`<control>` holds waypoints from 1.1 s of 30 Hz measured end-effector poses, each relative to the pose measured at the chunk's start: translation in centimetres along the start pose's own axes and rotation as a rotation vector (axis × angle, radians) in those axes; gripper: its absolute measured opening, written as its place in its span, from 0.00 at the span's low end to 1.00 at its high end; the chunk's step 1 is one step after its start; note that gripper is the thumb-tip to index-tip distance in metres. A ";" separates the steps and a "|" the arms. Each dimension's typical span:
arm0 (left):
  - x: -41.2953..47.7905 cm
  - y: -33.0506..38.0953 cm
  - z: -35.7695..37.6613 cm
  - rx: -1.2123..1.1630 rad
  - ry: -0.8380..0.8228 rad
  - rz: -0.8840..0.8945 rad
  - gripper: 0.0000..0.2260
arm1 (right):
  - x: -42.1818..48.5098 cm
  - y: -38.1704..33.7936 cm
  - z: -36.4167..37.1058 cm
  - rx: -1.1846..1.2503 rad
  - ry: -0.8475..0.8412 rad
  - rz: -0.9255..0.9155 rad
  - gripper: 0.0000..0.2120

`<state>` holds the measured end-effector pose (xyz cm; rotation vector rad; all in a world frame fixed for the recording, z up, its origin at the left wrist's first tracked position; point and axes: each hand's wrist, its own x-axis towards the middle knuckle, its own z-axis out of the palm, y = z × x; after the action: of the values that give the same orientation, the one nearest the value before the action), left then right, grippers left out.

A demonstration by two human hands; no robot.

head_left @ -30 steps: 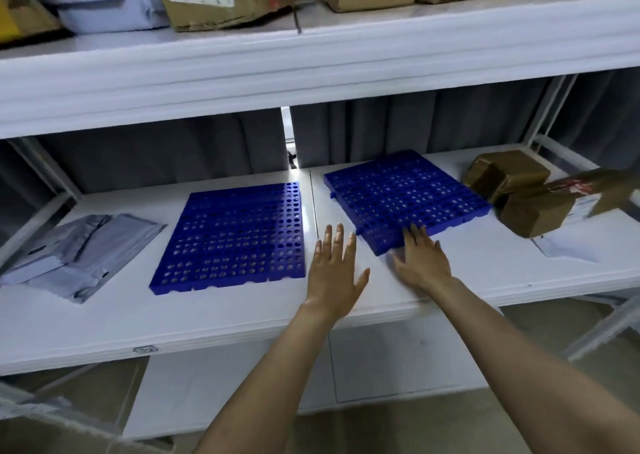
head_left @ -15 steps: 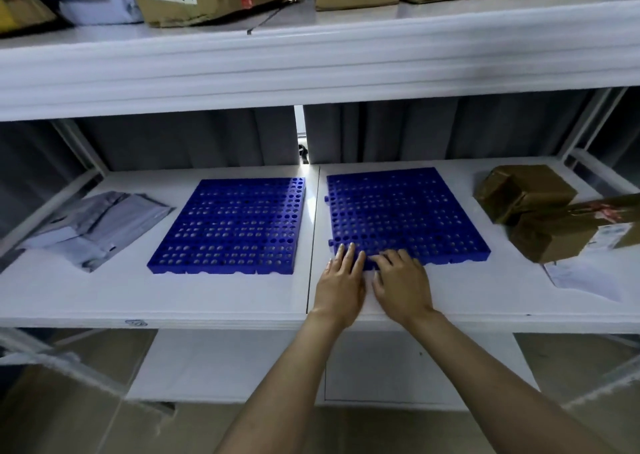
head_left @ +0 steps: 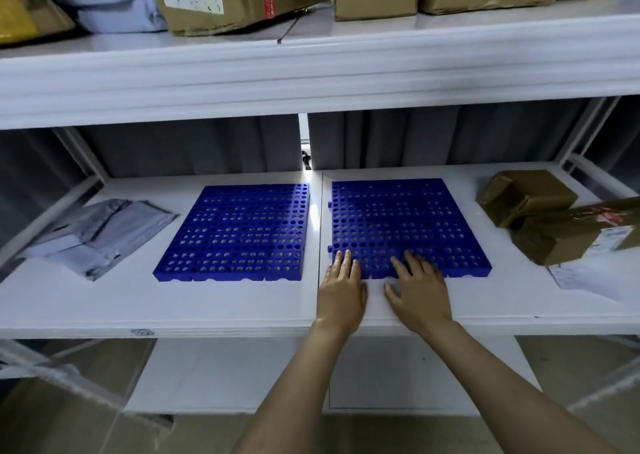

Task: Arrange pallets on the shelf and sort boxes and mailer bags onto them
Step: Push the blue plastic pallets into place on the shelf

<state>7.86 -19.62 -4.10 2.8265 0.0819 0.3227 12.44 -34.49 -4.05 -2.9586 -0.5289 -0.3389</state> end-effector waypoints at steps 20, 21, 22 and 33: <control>0.2 -3.2 -2.1 0.064 -0.222 0.180 0.26 | -0.4 -3.9 -0.9 0.091 -0.118 0.237 0.28; 0.2 -3.4 -2.3 0.067 -0.231 0.195 0.26 | -0.3 -4.0 -1.0 0.108 -0.119 0.252 0.27; 0.2 -3.5 -2.5 0.067 -0.239 0.208 0.26 | -0.2 -4.1 -1.2 0.128 -0.123 0.265 0.27; 0.8 -4.4 -3.7 0.139 -0.316 0.319 0.28 | 0.2 -5.0 -2.6 0.156 -0.139 0.332 0.24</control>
<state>7.67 -14.24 -1.77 2.9851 -0.4324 -0.0701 10.31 -30.15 -1.13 -2.8600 -0.0655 -0.0557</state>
